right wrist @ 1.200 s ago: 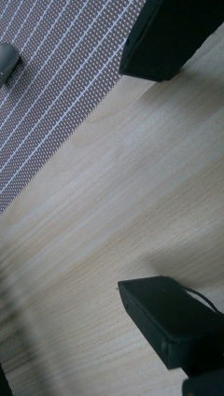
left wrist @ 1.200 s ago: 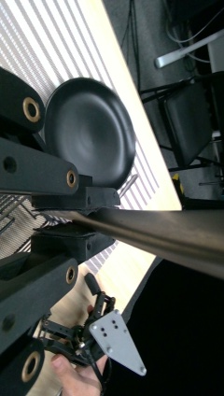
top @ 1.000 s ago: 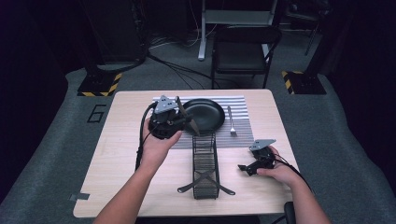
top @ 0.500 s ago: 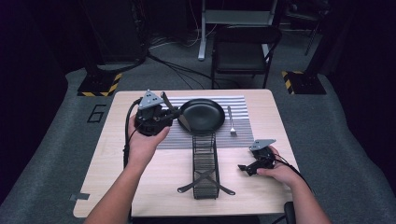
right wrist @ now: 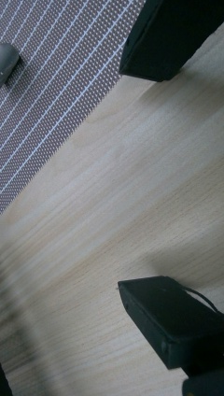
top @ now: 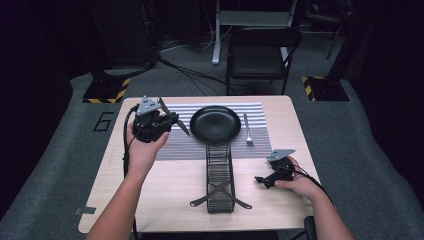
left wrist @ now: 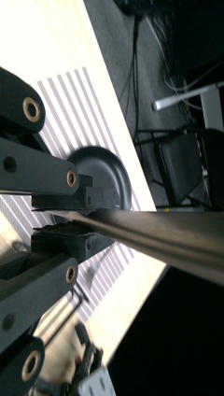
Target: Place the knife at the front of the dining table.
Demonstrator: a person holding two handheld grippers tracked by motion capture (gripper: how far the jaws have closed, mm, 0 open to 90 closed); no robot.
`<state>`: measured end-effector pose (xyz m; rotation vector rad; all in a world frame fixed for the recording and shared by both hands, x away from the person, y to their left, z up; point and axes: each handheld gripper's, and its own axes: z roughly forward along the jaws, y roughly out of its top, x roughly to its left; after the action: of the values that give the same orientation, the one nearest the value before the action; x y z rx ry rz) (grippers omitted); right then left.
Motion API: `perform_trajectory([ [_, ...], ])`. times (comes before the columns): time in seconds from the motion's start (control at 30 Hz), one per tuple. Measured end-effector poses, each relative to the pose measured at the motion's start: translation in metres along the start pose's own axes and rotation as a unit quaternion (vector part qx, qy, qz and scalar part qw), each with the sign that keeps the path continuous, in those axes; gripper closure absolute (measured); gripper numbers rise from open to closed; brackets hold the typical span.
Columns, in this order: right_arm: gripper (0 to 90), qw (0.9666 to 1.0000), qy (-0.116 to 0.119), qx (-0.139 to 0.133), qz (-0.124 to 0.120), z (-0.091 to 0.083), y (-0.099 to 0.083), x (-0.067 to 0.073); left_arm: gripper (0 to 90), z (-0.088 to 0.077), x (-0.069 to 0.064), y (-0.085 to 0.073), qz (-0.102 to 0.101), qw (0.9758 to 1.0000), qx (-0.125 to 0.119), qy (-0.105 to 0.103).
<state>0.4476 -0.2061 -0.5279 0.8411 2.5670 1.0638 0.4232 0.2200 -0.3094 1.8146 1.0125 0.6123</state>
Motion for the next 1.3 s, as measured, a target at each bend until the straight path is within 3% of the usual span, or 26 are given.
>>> perform_trajectory([
  [0.3, 0.0, 1.0, 0.0, 0.0, 0.0, 0.0, 0.0, 0.0, 82.1, 0.017, 0.023, -0.022, -0.004, 0.9996, 0.015, 0.023],
  [0.37, 0.0, 1.0, 0.0, 0.0, 0.0, 0.0, 0.0, 0.0, 82.1, 0.022, 0.029, -0.029, -0.003, 0.999, 0.03, 0.032],
  [0.7, 0.0, 1.0, 0.0, 0.0, 0.0, 0.0, 0.0, 0.0, 82.2, 0.037, 0.051, -0.061, -0.031, 0.9963, 0.055, 0.058],
  [0.93, 0.0, 1.0, 0.0, 0.0, 0.0, 0.0, 0.0, 0.0, 82.2, 0.04, 0.058, -0.076, -0.037, 0.9945, 0.077, 0.061],
  [1.23, 0.0, 1.0, 0.0, 0.0, 0.0, 0.0, 0.0, 0.0, 82.2, 0.046, 0.063, -0.089, -0.049, 0.9927, 0.09, 0.063],
  [1.3, 0.0, 1.0, 0.0, 0.0, 0.0, 0.0, 0.0, 0.0, 82.3, 0.048, 0.064, -0.089, -0.047, 0.9934, 0.084, 0.062],
])
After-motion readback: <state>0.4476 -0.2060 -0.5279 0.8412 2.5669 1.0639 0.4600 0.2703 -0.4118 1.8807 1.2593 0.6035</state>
